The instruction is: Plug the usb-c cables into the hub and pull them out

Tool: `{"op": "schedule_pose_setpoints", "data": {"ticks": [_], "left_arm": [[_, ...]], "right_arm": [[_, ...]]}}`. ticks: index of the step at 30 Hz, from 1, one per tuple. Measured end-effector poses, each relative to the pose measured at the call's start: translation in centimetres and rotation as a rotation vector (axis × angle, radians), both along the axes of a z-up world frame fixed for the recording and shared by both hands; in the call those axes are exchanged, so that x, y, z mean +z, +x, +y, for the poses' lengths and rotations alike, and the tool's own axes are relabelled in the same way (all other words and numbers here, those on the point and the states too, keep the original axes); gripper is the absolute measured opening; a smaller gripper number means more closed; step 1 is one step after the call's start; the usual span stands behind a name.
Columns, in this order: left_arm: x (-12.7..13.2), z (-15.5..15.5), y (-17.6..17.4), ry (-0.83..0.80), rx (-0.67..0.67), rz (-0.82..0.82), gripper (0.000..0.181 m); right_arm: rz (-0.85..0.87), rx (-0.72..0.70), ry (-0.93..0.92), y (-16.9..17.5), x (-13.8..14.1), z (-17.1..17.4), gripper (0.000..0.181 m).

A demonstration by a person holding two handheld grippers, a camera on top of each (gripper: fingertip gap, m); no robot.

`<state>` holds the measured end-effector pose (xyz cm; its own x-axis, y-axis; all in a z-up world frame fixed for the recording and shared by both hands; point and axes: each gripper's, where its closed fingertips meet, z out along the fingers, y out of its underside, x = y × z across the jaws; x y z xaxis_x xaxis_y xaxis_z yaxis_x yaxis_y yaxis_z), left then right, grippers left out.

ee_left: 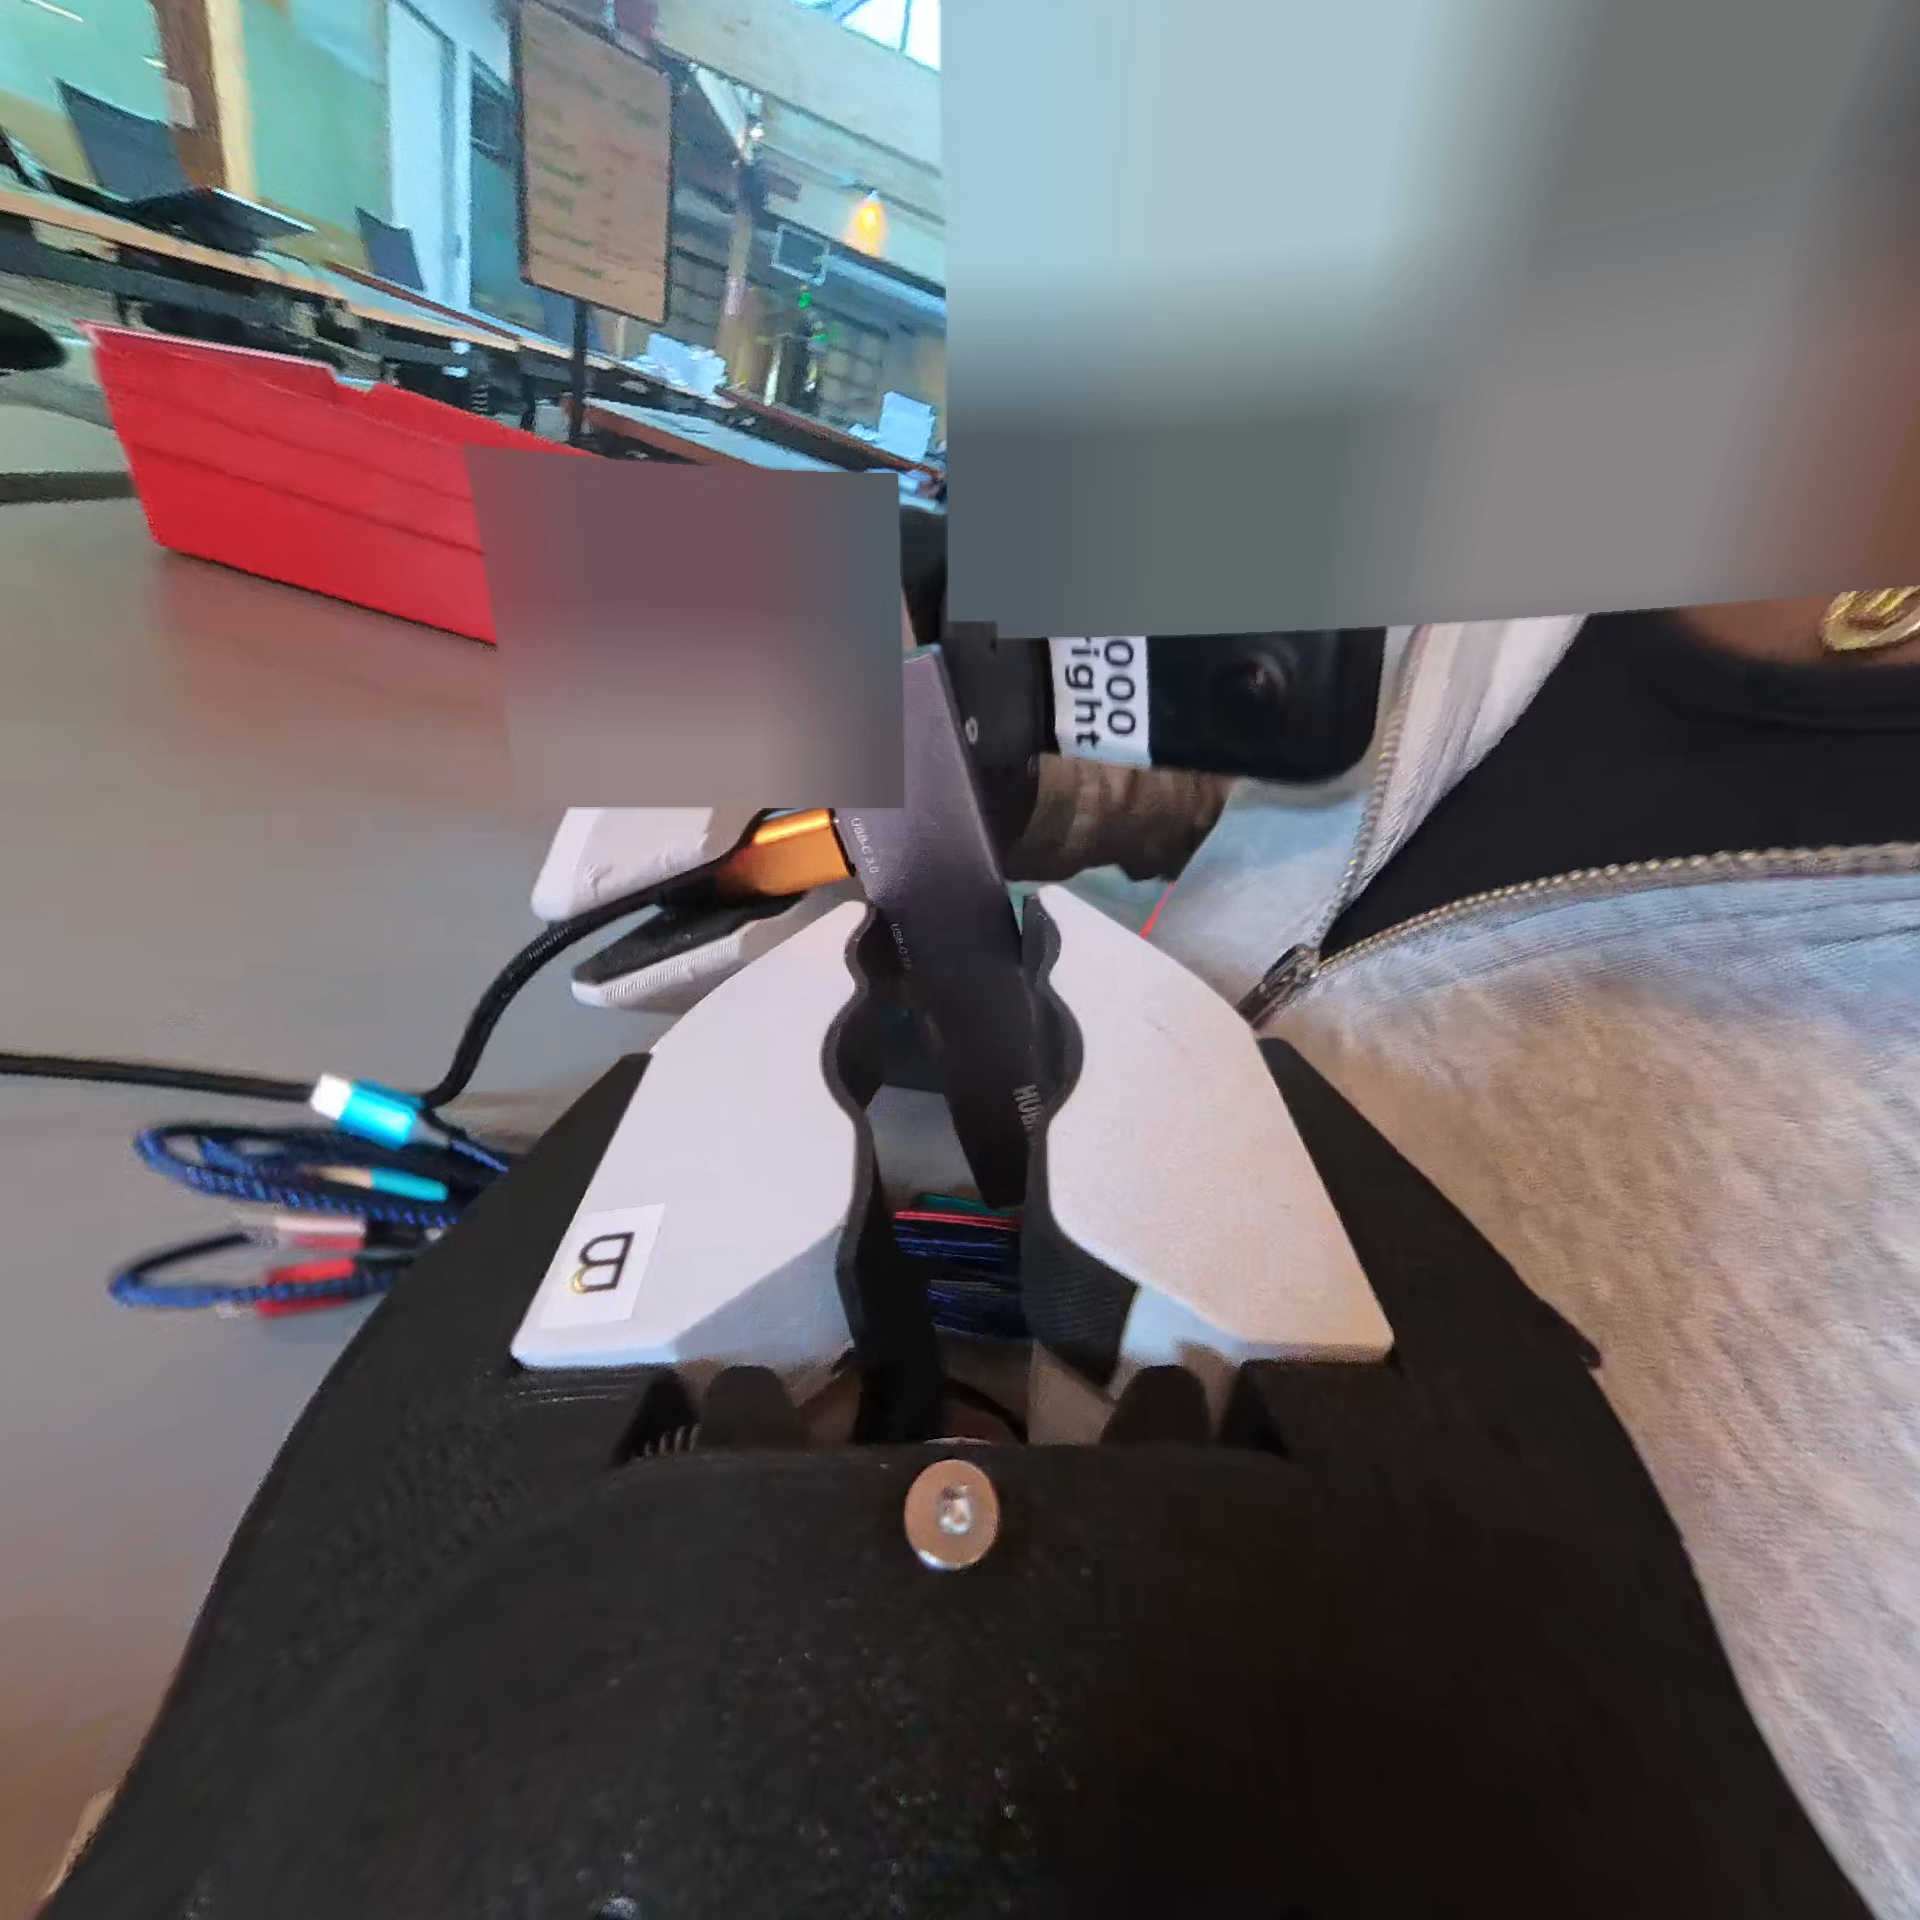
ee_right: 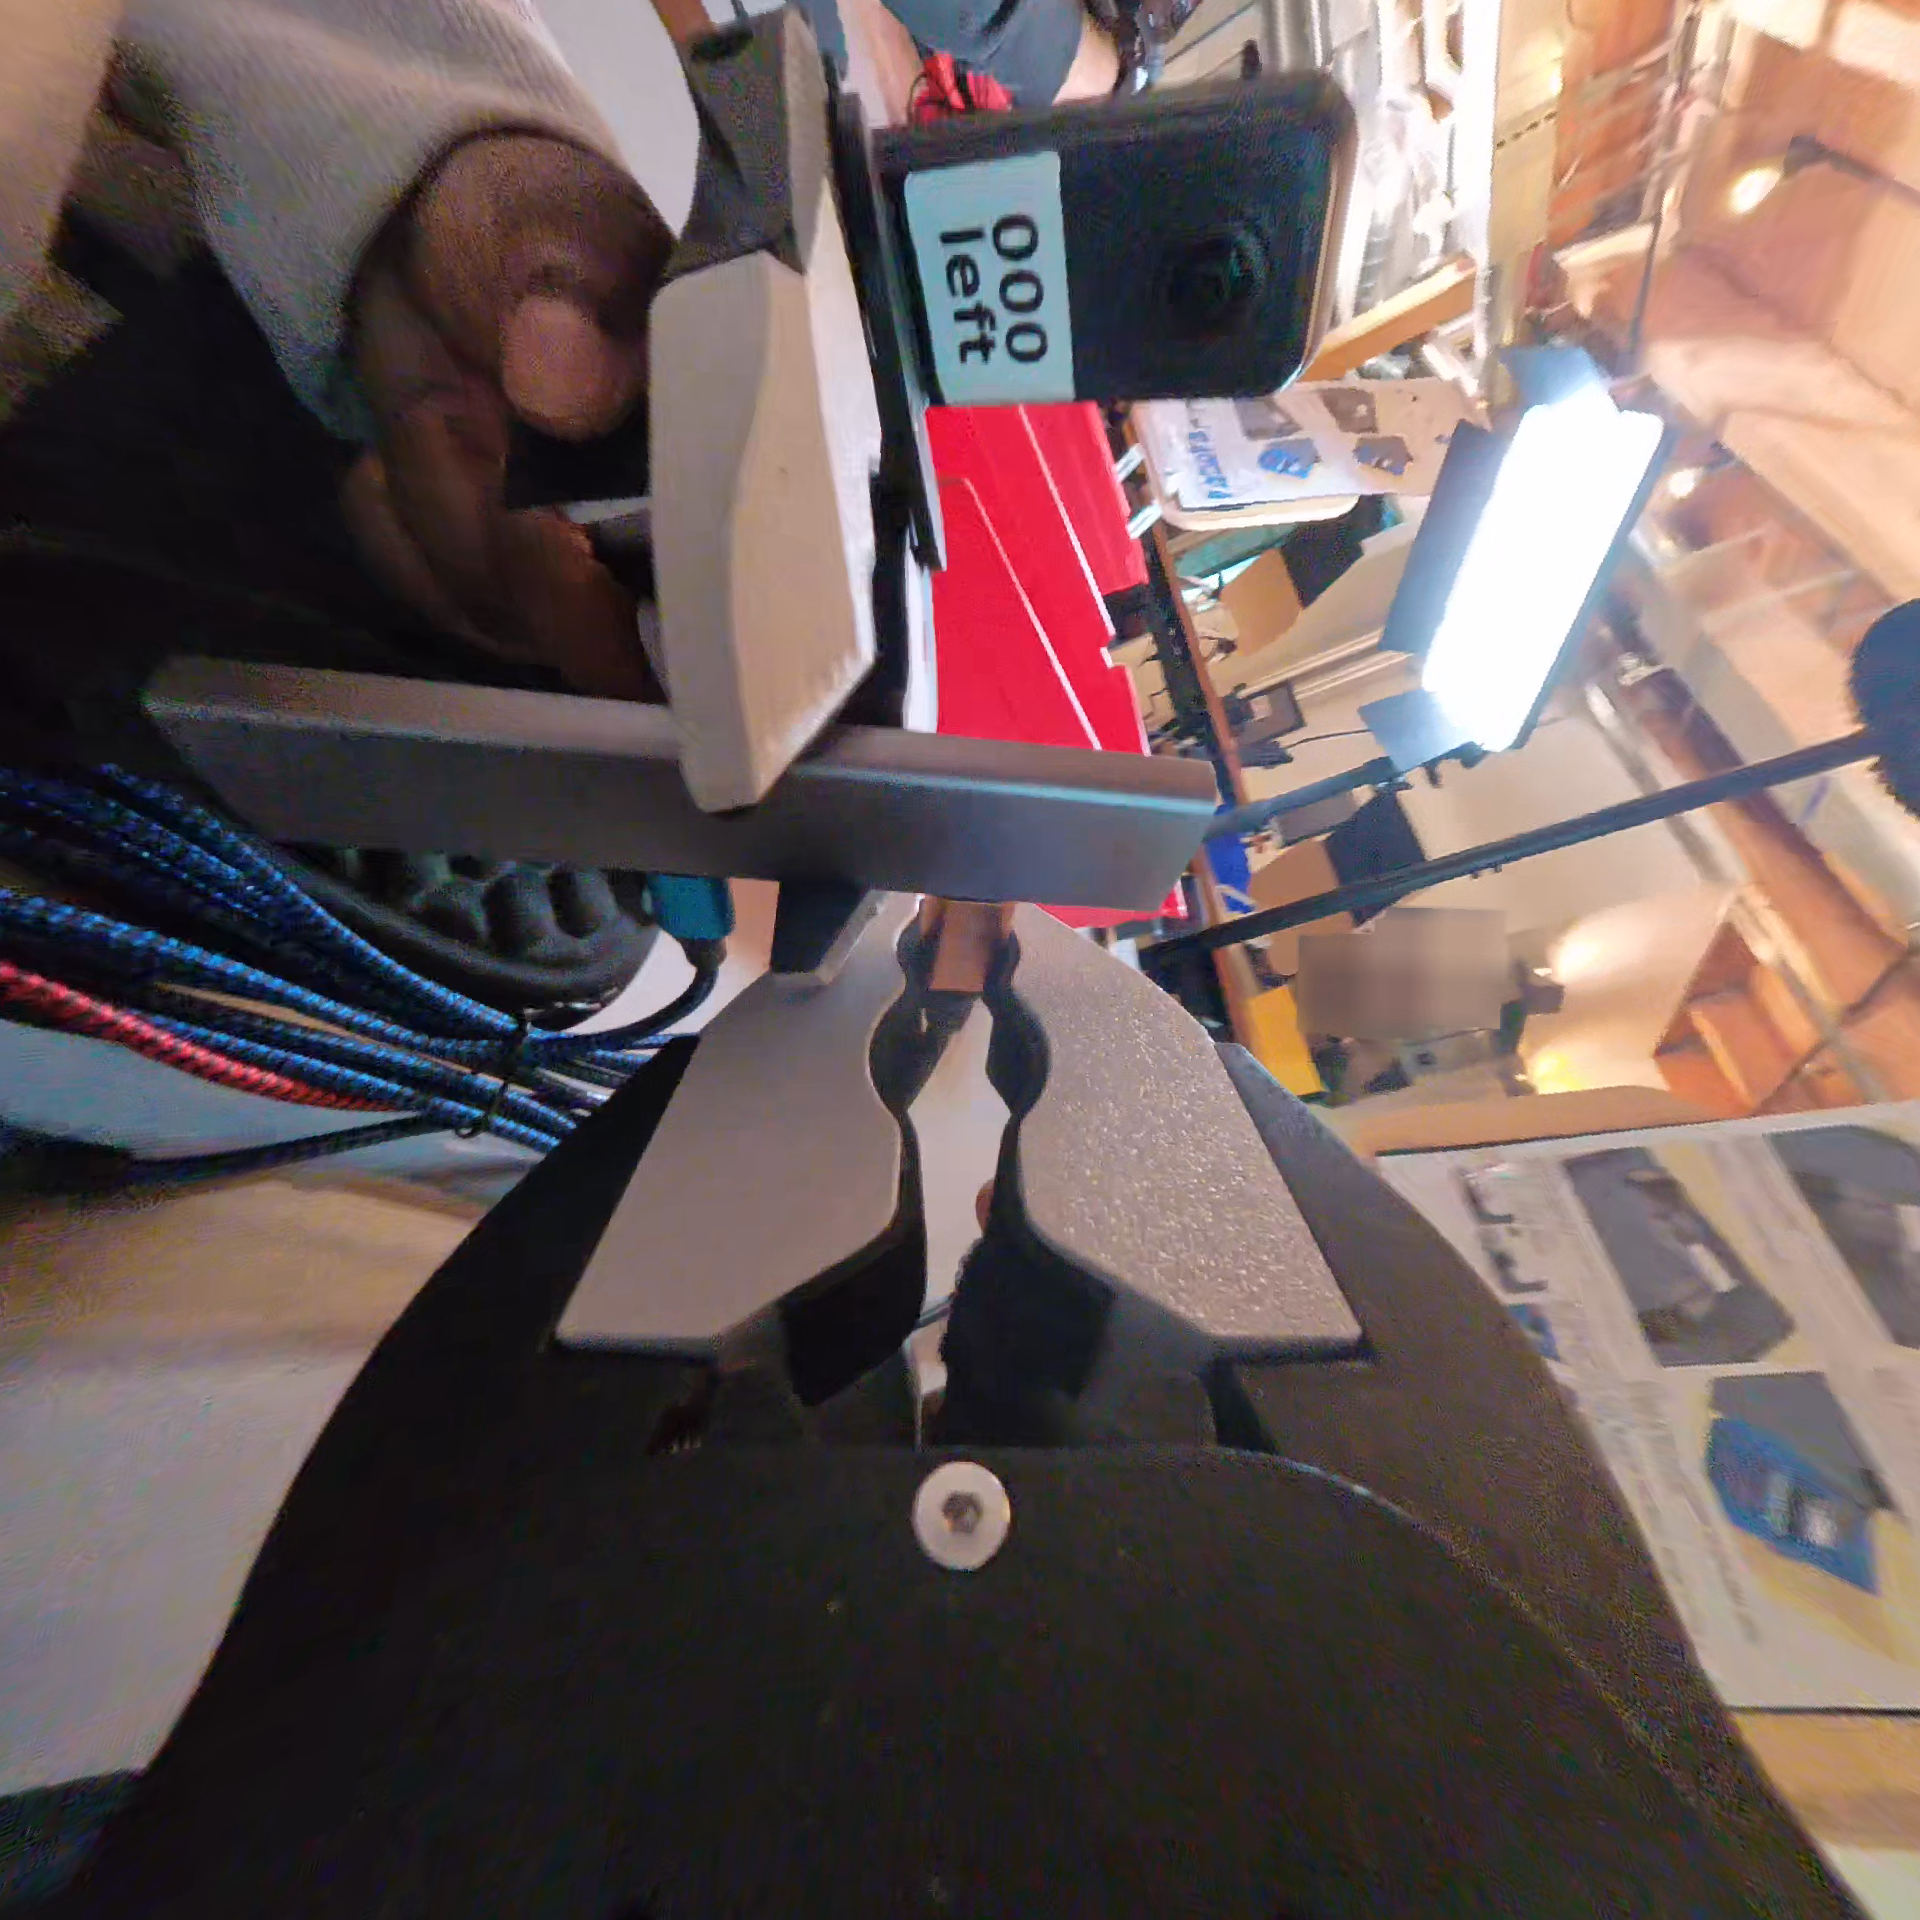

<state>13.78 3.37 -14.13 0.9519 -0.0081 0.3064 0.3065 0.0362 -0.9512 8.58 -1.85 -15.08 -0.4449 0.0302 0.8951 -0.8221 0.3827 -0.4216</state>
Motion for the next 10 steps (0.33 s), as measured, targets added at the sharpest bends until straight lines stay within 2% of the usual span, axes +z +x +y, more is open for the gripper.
{"op": "schedule_pose_setpoints", "data": {"ticks": [6, 9, 10], "left_arm": [[-1.5, 0.6, -0.8, -0.116, 0.077, 0.030, 0.025], [-1.6, 0.4, -1.4, -0.115, 0.112, 0.006, 0.025], [-1.0, 0.4, -0.5, -0.070, 0.051, 0.017, 0.025]], "right_arm": [[-0.161, -0.013, -0.004, -1.1, -1.9, 0.4, 0.007], [-0.220, -0.013, -0.016, -2.0, -2.3, 0.1, 0.007], [-0.238, -0.226, 0.129, -6.4, -4.6, 0.2, 0.001]]}}
